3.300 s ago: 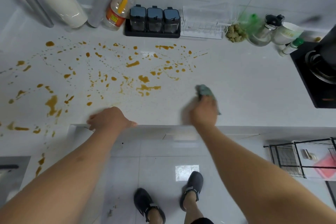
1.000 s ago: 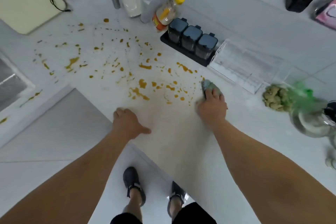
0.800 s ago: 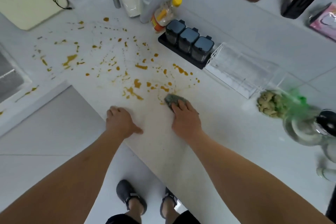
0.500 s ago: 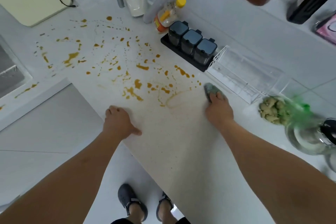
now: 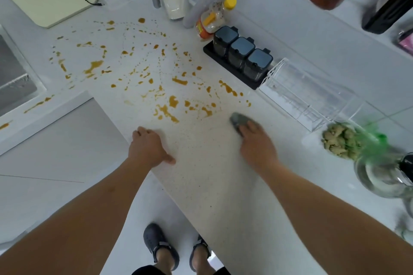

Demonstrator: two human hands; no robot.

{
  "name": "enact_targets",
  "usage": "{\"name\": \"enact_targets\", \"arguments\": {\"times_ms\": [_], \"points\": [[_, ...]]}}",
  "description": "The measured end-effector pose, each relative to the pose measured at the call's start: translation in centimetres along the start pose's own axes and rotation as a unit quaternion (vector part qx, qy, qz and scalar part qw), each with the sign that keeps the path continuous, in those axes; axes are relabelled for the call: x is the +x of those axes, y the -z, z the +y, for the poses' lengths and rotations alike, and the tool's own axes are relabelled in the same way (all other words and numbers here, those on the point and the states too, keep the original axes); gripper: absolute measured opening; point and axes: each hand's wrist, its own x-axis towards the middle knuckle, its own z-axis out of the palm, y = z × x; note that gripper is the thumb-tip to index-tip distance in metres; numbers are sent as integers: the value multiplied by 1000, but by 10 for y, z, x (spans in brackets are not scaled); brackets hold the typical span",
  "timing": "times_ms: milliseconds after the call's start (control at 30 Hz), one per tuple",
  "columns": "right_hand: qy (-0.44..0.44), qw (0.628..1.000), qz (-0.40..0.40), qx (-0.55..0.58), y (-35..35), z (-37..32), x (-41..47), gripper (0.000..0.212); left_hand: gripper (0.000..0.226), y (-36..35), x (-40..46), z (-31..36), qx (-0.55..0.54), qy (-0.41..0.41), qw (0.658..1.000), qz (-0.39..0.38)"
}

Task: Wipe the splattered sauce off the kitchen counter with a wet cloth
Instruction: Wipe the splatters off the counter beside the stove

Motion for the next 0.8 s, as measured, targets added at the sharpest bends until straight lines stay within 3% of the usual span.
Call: {"name": "enact_targets", "arguments": {"times_ms": [100,167,233,333,433,500,567,667,733,800], "points": [[-106,993,9,43,23,12,16,61,137,-1,-1,-1,-6,-2,1000,6],[-114,992,36,48,17,-21,23,66,137,-1,0,0,-3,0,1000,2],[-58,996,36,54,0,-68,19,73,134,-1,0,1,-4,1,1000,1],[48,998,-10,28,-24,-126,-4,67,132,0,-1,-1,1,-1,1000,4],[131,991,-32,2,-27,-115,-16,59,134,-2,0,-3,4,-6,1000,2],[136,990,-25,-26,-23,-77,-10,59,137,-3,1,-3,1,-7,1000,0],[99,994,4,-42,-12,-32,4,58,139,-4,1,-4,-2,-7,1000,2],[-40,998,43,38,13,-3,20,58,141,-4,2,-3,-2,-6,1000,-1],[-118,990,52,56,13,-23,28,61,142,-2,3,-1,-2,-4,1000,-7],[-119,989,55,66,0,-64,29,67,141,-1,3,0,0,-3,1000,-11]]}}
